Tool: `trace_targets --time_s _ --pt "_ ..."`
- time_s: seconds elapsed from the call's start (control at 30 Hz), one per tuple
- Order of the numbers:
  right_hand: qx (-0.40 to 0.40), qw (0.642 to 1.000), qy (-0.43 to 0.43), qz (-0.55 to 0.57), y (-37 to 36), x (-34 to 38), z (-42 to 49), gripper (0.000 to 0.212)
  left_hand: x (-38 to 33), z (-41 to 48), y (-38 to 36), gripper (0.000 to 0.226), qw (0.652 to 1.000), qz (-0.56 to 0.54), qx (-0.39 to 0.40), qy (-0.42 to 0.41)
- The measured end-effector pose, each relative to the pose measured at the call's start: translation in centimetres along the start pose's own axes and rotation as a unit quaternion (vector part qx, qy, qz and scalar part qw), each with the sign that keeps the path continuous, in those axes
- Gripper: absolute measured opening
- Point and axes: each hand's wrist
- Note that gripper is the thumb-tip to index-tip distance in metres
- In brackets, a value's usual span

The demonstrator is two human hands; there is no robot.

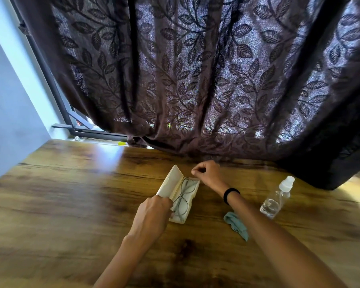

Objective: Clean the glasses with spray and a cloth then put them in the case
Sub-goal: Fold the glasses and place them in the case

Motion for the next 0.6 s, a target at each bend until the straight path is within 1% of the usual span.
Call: trace_targets --time_s 0.2,0.27,0.37,0.6 --pt "-0.031 0.998 -0.006 0.051 2.5 -1.5 -2.1 0.012 -0.2 0.5 0.2 0.026 1.000 -0.003 -0.017 -0.010" --pt "-0.028 0.996 -0.020 0.080 3.2 -2.5 -3.4 0.012 -0.3 0.8 0.2 0.025 0.999 -0.008 -0.026 -0.021" --pt "-0.027 0.993 -0.057 0.095 4.4 -4.5 -5.7 0.013 -0.8 1.2 0.3 0.026 0.999 -0.016 -0.033 -0.039" --pt "-0.040 0.994 -0.090 0.042 6.1 -8.2 -10.4 0.015 -2.3 2.1 0.4 0.033 0.997 -0.008 -0.044 -0.062"
Point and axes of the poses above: each hand's wrist, its own z-axis towards the middle knuckle, its own y-axis out of the back of the hand, x = y × z, and after that the axes turned 9 degrees about -y, right-handed
